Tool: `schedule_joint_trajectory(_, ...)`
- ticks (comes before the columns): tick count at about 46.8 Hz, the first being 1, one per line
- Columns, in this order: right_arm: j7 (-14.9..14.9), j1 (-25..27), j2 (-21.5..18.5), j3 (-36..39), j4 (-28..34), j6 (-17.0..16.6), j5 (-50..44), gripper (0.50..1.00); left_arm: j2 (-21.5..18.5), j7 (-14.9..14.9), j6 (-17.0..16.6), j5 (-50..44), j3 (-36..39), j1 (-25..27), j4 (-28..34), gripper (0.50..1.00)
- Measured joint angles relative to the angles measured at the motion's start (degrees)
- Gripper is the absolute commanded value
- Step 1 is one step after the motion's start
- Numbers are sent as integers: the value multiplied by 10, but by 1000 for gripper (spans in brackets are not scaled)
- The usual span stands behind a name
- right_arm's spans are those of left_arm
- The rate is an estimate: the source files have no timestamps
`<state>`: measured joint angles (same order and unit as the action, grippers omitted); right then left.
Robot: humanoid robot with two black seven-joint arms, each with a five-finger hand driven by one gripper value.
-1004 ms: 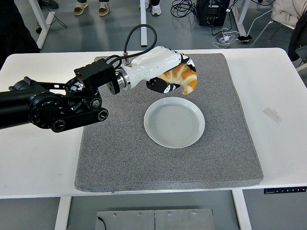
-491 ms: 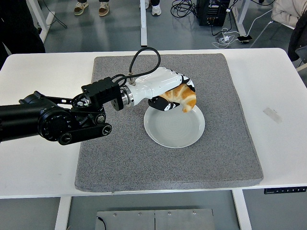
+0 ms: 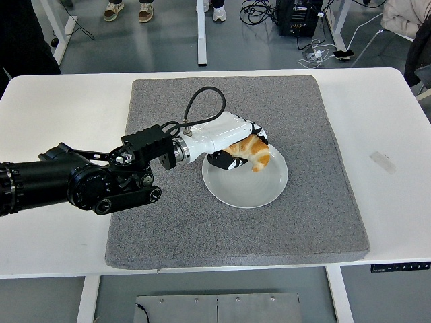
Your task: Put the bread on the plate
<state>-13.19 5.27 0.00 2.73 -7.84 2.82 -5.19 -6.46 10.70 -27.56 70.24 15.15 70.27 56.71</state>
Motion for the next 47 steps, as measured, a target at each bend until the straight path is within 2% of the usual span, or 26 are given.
schedule_joint_trajectory(25,0,0,0,0,0,0,0,1000,7,4,-25,0,25,-27,-19,500)
schedule_joint_trajectory(47,0,0,0,0,0,0,0,1000,16,13,-26,0,26,-47,-43,500)
